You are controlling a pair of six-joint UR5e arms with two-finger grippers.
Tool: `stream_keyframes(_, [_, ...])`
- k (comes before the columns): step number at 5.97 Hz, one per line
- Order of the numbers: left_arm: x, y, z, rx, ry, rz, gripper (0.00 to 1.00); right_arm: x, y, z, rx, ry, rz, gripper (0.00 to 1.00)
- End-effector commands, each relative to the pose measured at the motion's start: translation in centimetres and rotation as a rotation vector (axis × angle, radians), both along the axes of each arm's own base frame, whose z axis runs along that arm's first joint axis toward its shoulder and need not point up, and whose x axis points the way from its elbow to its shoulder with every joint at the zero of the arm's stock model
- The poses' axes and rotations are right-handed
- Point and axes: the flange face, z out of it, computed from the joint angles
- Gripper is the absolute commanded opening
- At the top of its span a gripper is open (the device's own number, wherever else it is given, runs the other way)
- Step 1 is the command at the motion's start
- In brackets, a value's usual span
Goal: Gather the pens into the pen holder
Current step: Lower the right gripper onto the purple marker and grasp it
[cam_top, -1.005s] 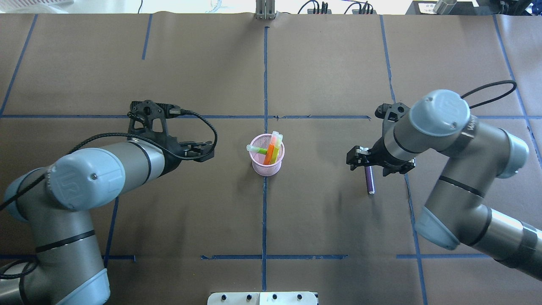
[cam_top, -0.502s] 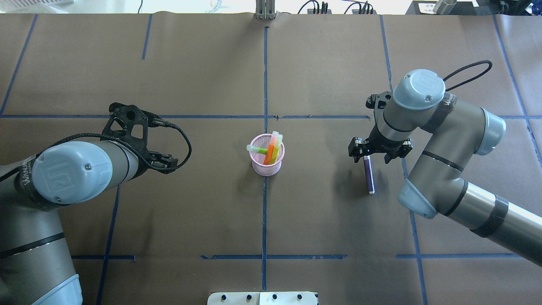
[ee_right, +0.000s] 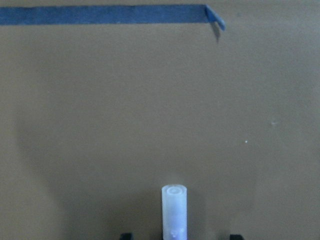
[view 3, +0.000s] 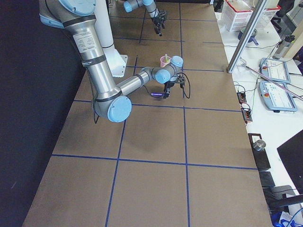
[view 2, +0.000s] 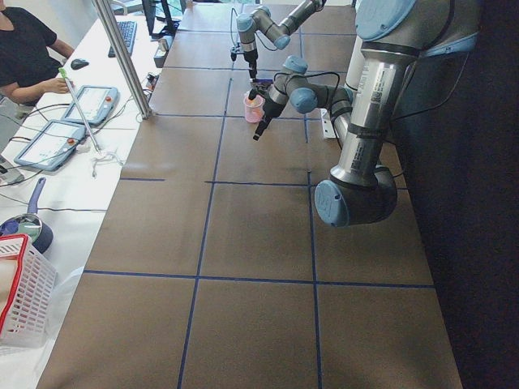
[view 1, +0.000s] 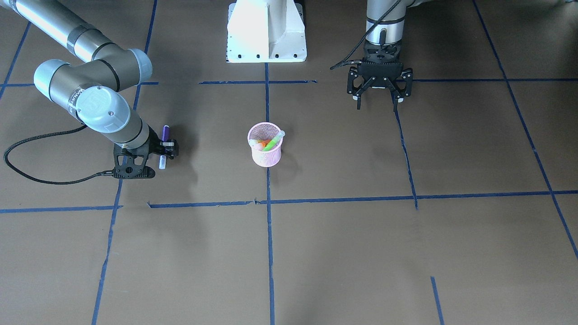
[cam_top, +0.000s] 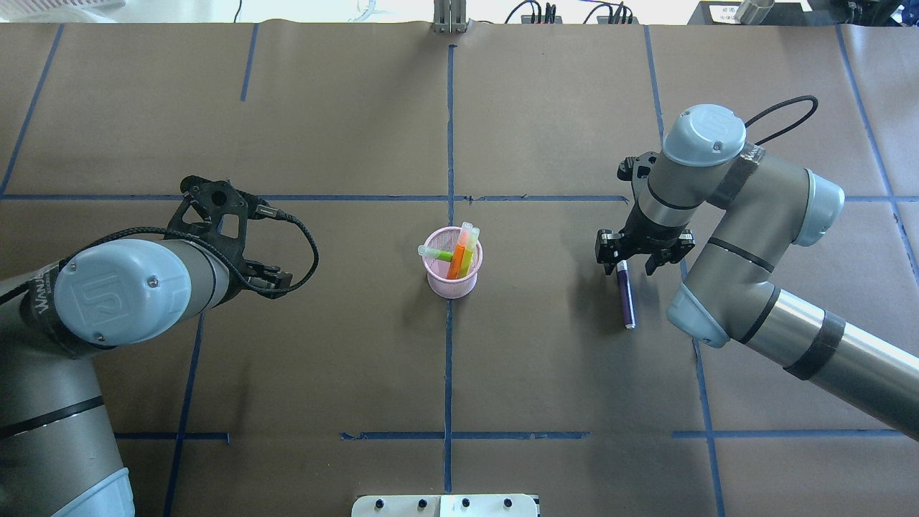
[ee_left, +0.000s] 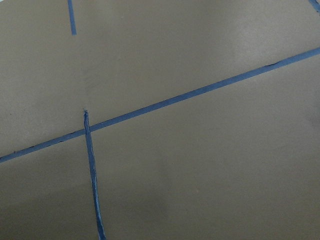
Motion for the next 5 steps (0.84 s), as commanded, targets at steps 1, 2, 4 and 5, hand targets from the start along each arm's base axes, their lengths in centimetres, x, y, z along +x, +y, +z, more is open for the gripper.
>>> stream_keyframes(1, [-0.1, 0.0, 0.1, 0.0, -0.002, -0.001, 0.93, 0.1, 0.4, -0.2, -0.019, -0.019, -0.013, 0.67])
stream_keyframes(2, [0.0, 0.0, 0.3, -0.004, -0.007, 0.0, 0.93, -0.1, 0.6, 0.1, -0.021, -0.014, -0.017, 0.67])
stream_keyframes(4, [-0.1, 0.0, 0.2, -0.003, -0.005, 0.0, 0.93, -1.0, 1.1, 0.3, -0.023, -0.01, -0.03, 0.67])
stream_keyframes(5, [-0.1, 0.0, 0.2, -0.003, -0.005, 0.0, 0.93, -1.1, 1.2, 0.6, -0.025, -0.005, -0.032, 0.6])
